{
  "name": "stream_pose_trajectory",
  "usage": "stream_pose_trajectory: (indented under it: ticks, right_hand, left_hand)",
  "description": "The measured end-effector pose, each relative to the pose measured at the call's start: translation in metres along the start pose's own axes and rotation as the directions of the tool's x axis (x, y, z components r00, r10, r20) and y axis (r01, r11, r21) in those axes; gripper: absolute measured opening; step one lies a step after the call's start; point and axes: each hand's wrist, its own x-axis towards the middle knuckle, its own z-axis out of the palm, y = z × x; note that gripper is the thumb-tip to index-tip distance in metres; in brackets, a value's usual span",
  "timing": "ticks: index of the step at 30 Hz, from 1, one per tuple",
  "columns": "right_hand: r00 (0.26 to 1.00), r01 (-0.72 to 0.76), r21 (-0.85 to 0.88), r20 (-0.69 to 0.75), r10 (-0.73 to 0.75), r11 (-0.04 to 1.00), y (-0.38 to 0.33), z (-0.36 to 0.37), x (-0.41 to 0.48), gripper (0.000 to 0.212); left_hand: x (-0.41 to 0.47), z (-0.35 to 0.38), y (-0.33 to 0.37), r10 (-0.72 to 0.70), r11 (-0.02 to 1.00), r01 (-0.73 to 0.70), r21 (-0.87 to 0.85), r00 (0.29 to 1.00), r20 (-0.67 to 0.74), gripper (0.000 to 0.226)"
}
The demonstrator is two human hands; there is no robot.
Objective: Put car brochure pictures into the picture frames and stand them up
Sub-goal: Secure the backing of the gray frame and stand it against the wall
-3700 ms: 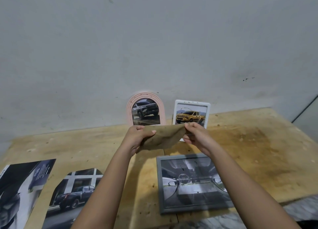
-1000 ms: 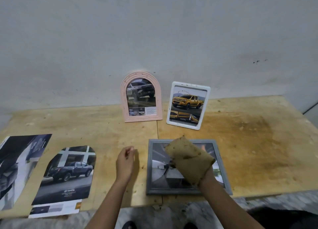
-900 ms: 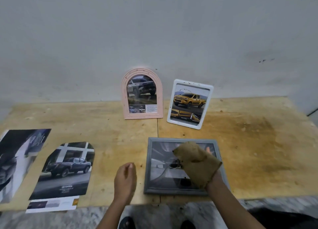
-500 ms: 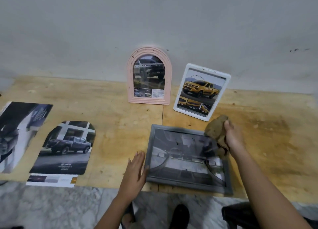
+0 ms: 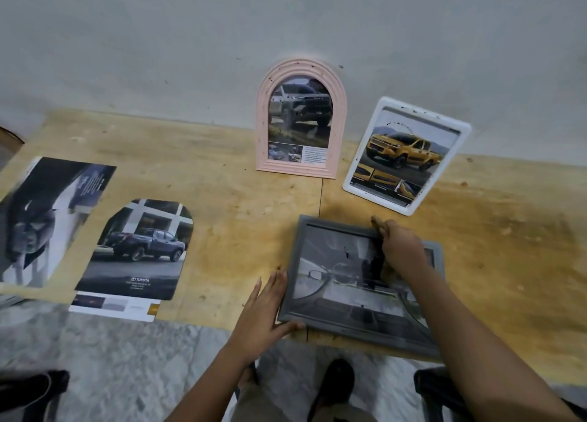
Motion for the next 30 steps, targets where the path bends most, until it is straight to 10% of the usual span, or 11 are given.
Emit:
stream_pose_trajectory:
  ticks: [30]
  right_hand:
    - [0.864, 0.379, 0.066, 0.333, -0.378, 0.923, -0.143, 0.047, -0.026, 0.038]
  left_hand:
    - [0.002, 0.015, -0.013, 0.018, 0.998, -0.016, 0.055, 0.999, -0.045, 0.094]
